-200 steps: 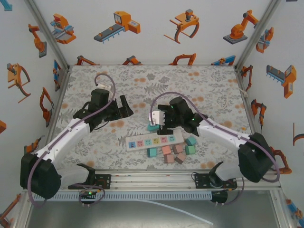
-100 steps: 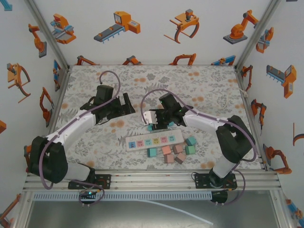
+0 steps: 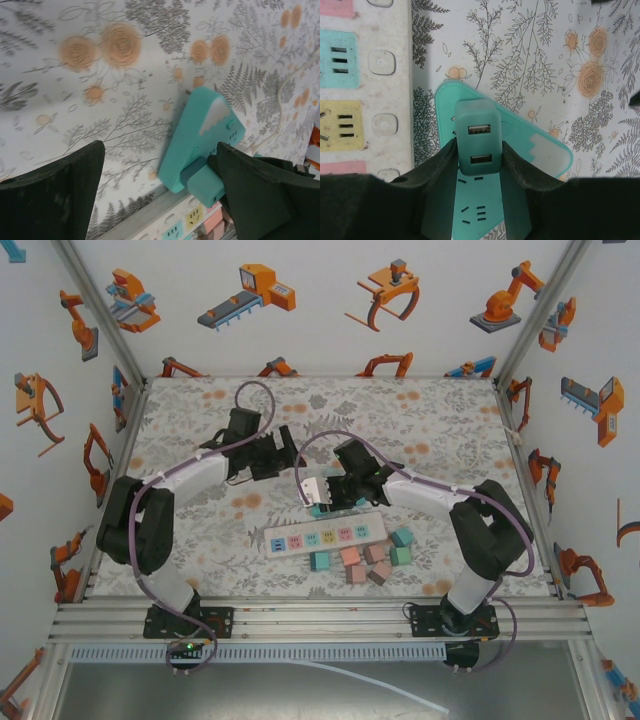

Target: Pull the plug off the socket

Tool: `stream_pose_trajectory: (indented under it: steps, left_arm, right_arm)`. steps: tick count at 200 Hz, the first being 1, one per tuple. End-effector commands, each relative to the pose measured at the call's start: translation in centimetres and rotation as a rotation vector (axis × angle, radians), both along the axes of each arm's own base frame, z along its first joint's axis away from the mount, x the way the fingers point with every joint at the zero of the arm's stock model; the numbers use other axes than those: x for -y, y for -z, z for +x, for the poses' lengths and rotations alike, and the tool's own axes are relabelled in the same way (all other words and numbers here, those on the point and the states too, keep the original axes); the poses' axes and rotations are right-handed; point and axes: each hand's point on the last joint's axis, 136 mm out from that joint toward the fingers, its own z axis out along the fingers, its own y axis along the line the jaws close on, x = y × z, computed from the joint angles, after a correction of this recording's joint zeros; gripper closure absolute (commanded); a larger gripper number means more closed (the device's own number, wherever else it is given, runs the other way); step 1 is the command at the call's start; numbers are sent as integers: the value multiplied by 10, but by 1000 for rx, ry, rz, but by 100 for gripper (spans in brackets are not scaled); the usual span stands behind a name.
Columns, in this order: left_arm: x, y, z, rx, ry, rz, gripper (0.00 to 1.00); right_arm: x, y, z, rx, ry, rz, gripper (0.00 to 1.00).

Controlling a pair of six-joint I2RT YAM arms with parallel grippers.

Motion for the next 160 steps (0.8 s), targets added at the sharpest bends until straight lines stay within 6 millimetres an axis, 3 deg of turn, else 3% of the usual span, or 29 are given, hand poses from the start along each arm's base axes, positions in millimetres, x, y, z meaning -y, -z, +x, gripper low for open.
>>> stream_pose_trajectory:
  steps: [1,25,61,104,160]
  left_arm:
    - [35,-13,7,17,61,-85,18]
    - [54,0,4,-7,108,-90,21]
    - [68,27,-3,-45,150,-71,30]
    - [66,55,-15,-99,174,-28,39]
    - [59,85,-37,-142,217,30,42]
  right_arm:
    - [2,-5,-2,3,-20,-8,65]
    - [3,-4,1,15,-11,-18,65]
    - [5,-3,0,21,-12,-23,65]
    - [5,-3,3,28,-2,-29,65]
    - [3,-8,4,30,-2,-15,66]
